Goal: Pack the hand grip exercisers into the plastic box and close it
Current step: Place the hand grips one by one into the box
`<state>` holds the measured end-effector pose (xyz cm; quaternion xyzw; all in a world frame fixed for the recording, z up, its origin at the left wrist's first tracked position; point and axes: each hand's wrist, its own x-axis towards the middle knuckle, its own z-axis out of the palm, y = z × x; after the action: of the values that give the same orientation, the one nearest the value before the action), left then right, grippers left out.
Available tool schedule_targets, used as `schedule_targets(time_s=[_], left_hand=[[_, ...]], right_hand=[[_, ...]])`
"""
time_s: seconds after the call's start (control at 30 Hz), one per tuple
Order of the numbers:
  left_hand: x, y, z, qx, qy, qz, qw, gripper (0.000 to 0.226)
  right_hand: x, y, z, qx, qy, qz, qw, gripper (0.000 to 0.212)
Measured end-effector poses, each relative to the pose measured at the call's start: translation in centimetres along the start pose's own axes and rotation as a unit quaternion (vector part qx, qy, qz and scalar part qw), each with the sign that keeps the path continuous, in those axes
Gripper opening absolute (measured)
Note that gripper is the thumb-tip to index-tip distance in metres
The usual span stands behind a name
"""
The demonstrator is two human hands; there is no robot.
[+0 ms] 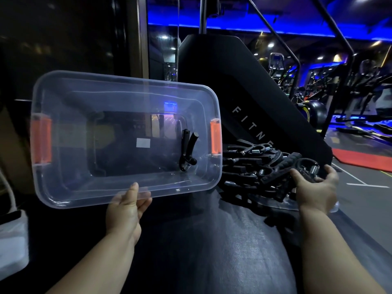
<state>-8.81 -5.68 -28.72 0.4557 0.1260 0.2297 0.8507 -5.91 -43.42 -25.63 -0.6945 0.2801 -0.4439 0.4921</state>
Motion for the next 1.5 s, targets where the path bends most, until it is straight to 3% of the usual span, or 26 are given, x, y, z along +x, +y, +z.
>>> schedule_targets(time_s=[0.17, 0.37, 0.5, 0.9, 1.2, 1.37, 1.5], left_hand=[[0.1, 0.0, 0.0, 0.003, 0.004, 0.002, 1.000, 0.014], [0.1, 0.0, 0.0, -0.002, 0.005, 0.000, 1.000, 0.013], [0.2, 0.0, -0.1, -0.005, 0.006, -0.002, 1.000, 0.014], [-0.1, 0.2, 0.0, -0.012, 0.011, -0.007, 1.000, 0.015], [0.2, 0.1, 0.0, -0.006, 0.019, -0.012, 1.000, 0.017], [0.2, 0.1, 0.0, -0.004, 0.016, -0.016, 1.000, 0.017], [-0.1, 0.2, 0.1, -0.001, 0.018, -0.016, 1.000, 0.017]], right_hand=[[-0.9, -1.4, 0.4, 0.102, -0.037, -0.058, 0.992, 0.053], [-3.3, -3.0, 1.1, 0.159, -0.149, -0.110, 0.970, 0.051], [-5.8, -4.3, 1.8, 0.141, -0.238, -0.138, 0.951, 0.045], [-9.9, -6.5, 2.8, 0.066, -0.322, -0.173, 0.928, 0.043], [-11.0, -8.1, 1.9, -0.016, -0.412, -0.167, 0.896, 0.029], [-11.4, -8.7, 1.9, -0.033, -0.426, -0.130, 0.895, 0.018], [-11.6, -8.9, 1.8, -0.045, -0.435, -0.107, 0.893, 0.021]])
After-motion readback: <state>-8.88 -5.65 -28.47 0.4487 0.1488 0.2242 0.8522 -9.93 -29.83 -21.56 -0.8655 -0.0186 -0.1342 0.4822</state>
